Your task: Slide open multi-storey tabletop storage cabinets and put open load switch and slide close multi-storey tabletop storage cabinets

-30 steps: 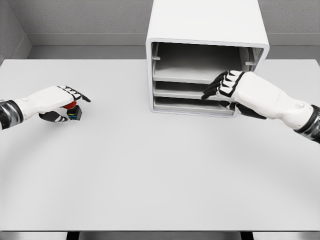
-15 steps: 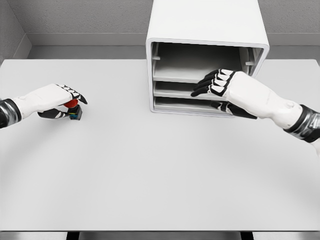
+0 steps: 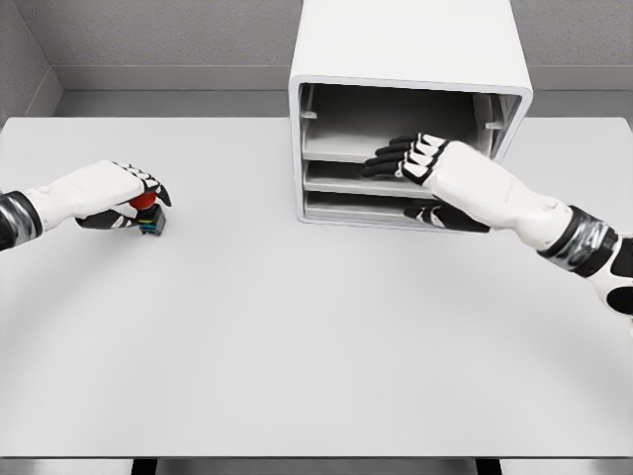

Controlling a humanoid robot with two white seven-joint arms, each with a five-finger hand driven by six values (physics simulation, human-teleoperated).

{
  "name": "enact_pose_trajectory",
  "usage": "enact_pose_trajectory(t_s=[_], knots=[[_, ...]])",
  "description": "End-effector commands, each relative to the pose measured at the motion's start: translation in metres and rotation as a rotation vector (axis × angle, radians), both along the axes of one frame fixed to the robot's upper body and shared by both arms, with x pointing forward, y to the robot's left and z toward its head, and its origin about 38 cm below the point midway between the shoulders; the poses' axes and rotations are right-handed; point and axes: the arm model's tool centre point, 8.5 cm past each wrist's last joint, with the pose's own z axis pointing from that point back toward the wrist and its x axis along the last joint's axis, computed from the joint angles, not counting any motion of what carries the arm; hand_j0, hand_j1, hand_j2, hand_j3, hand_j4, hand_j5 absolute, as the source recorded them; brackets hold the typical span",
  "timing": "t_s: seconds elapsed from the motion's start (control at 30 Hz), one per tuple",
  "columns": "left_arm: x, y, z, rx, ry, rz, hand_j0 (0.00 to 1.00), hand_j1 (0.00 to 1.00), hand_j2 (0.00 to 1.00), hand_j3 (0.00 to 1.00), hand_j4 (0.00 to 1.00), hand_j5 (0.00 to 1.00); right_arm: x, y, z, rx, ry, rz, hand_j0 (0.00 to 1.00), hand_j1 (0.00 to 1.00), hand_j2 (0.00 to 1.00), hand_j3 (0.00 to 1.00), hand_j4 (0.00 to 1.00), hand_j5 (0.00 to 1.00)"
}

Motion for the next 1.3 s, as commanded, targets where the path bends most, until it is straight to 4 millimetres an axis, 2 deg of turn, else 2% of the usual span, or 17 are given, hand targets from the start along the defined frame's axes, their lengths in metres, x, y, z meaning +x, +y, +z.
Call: enact_pose_trajectory(t_s=[0.0,0.13,0.27,0.4,0.57,0.77,0.87,0.93,1.03,1.27], knots=[[0.0,0.001,0.002,-0.008,-0.003,0.004,0.55,0.55,0.55,0.55,0.55,0.55,0.0,0.005,-0.001,0.019,0.007,0.007,0.85,0.85,0.85,0.85,0.85,0.85],[0.0,0.001,0.001,-0.009,-0.003,0.003,0.51,0.51,0.51,0.51,0.51,0.51,0.001,0.01,0.0,0.034,0.002,0.015,0.85,0.85,0.85,0.85,0.85,0.85],[-0.001,-0.001,0.004,-0.008,-0.01,-0.003,0.46,0.46,0.46,0.46,0.46,0.46,0.01,0.013,0.0,0.029,0.011,0.008,0.85,0.85,0.85,0.85,0.85,0.85],[-0.001,0.001,0.005,-0.011,-0.013,0.003,0.39,0.39,0.39,0.39,0.39,0.39,0.023,0.013,-0.008,0.029,0.037,-0.014,0.85,0.85,0.85,0.85,0.85,0.85],[-0.001,-0.001,0.01,-0.029,-0.028,-0.002,0.36,0.36,0.36,0.36,0.36,0.36,0.036,0.014,-0.017,0.025,0.068,-0.035,0.85,0.85,0.85,0.85,0.85,0.85],[-0.002,0.0,0.013,-0.048,-0.032,-0.001,0.35,0.35,0.35,0.35,0.35,0.35,0.049,0.016,-0.024,0.02,0.091,-0.053,0.86,0.86,0.86,0.86,0.86,0.86],[-0.002,0.001,0.014,-0.065,-0.034,0.001,0.35,0.35,0.35,0.35,0.35,0.35,0.054,0.018,-0.034,0.014,0.118,-0.06,0.88,0.88,0.88,0.88,0.88,0.88],[-0.002,0.002,0.015,-0.07,-0.036,0.002,0.35,0.35,0.35,0.35,0.35,0.35,0.055,0.022,-0.043,0.0,0.135,-0.06,0.88,0.88,0.88,0.88,0.88,0.88],[-0.005,-0.003,0.022,-0.07,-0.06,-0.014,0.35,0.35,0.35,0.35,0.35,0.35,0.056,0.024,-0.045,0.003,0.14,-0.06,0.88,0.88,0.88,0.88,0.88,0.88],[-0.005,-0.004,0.024,-0.083,-0.063,-0.02,0.34,0.34,0.34,0.34,0.34,0.34,0.053,0.026,-0.048,-0.01,0.142,-0.053,0.88,0.88,0.88,0.88,0.88,0.88]])
